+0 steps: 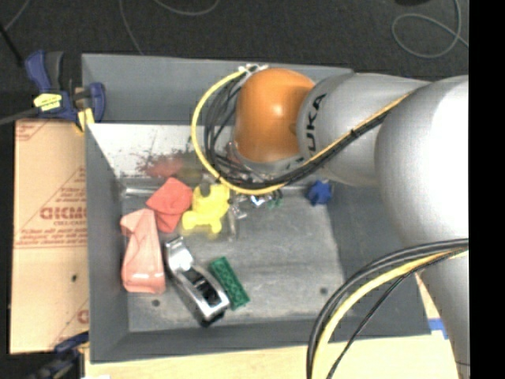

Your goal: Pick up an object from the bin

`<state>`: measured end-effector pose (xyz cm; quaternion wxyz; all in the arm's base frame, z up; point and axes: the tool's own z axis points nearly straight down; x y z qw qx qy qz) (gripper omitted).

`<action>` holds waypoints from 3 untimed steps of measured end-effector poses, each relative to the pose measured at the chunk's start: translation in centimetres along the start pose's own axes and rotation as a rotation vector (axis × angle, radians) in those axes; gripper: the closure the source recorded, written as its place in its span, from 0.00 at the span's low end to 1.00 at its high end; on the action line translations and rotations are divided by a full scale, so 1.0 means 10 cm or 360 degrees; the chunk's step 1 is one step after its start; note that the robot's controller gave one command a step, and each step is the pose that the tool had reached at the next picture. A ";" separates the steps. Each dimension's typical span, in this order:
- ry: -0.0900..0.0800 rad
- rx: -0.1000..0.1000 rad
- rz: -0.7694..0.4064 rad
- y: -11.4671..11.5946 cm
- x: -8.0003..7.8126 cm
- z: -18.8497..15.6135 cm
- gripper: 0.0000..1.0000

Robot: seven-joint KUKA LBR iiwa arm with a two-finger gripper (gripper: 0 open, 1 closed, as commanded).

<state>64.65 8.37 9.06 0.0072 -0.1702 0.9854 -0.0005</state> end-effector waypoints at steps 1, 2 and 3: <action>0.0005 -0.0003 -0.0123 -0.10 0.00 0.19 1.00; 0.0005 -0.0004 -0.0122 -0.10 0.00 0.19 1.00; 0.0005 -0.0004 -0.0121 -0.10 0.00 0.18 1.00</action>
Offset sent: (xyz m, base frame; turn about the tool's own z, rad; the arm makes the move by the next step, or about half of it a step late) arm 0.0000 0.0000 0.0000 0.0000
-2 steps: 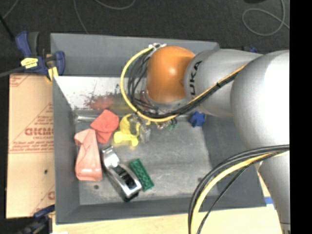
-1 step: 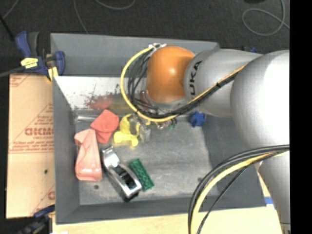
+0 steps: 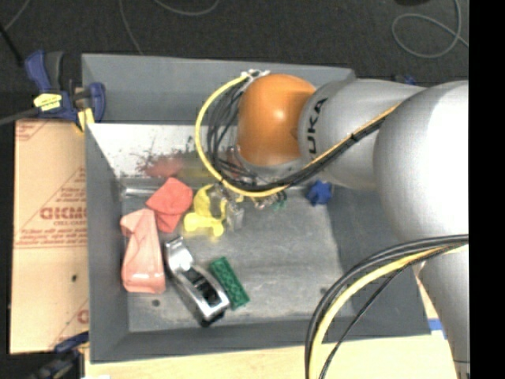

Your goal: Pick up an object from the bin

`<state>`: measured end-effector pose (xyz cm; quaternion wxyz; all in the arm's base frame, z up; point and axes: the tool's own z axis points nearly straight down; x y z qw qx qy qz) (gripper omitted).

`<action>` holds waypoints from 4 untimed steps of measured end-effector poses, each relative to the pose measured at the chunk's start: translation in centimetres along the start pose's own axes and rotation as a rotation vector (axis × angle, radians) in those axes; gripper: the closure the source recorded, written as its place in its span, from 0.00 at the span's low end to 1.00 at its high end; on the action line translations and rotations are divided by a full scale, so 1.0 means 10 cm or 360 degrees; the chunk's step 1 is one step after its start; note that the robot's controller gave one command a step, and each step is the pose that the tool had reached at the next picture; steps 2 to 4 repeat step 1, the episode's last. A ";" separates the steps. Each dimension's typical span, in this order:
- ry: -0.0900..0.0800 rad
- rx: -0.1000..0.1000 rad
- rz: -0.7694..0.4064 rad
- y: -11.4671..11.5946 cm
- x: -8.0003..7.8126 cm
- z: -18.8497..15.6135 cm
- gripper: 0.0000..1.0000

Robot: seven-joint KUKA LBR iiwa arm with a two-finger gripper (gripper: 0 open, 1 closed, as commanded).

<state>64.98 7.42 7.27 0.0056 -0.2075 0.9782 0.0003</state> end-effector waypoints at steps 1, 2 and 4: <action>0.0001 -0.0001 0.0001 0.00 0.01 -0.06 1.00; 0.0001 -0.0001 0.0001 0.00 0.01 -0.06 1.00; 0.0001 -0.0001 0.0001 0.00 0.01 -0.06 1.00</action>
Offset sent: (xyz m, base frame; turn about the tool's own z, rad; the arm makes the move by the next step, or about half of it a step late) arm 0.0000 -0.0001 0.0085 0.0000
